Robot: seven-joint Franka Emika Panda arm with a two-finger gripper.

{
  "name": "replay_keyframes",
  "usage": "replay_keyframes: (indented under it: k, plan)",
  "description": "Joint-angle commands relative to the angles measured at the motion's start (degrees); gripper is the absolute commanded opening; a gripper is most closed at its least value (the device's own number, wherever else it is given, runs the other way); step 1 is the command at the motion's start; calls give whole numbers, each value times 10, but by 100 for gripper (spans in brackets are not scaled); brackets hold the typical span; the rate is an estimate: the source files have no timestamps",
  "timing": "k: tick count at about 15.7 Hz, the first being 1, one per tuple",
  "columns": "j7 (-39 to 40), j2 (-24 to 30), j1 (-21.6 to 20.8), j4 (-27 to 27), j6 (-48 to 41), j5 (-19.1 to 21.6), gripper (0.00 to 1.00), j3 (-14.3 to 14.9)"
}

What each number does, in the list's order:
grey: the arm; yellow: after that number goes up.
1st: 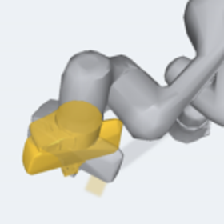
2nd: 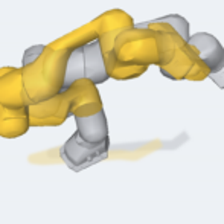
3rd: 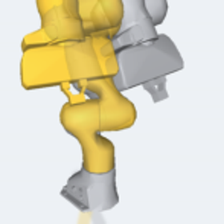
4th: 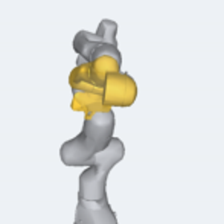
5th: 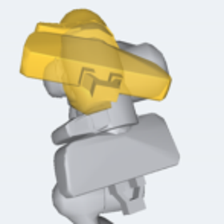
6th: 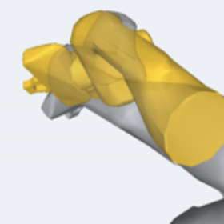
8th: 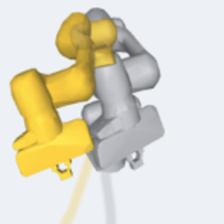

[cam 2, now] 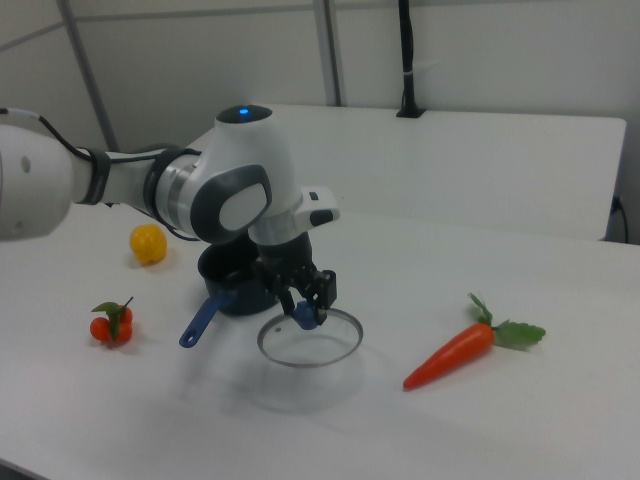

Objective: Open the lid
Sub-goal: 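Lift the glass lid off the saucepan and carry it beside the pan, then lower the glass lid onto the table beside the saucepan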

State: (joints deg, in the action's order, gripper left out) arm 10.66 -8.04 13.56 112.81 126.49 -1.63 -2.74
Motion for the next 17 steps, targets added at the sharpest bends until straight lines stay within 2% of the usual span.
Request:
replay_keyframes:
  k: [1, 13, 14, 16, 17]
  plan:
    - [9, -13, 2, 8, 35, 2, 41, -1]
    - [9, -44, -7, 25, 41, 0, 43, -1]
    - [9, -43, -7, 24, 39, 0, 46, -1]
    - [6, -41, -7, 22, 25, 0, 74, -1]
    - [6, -39, -8, 20, 19, 0, 83, -1]
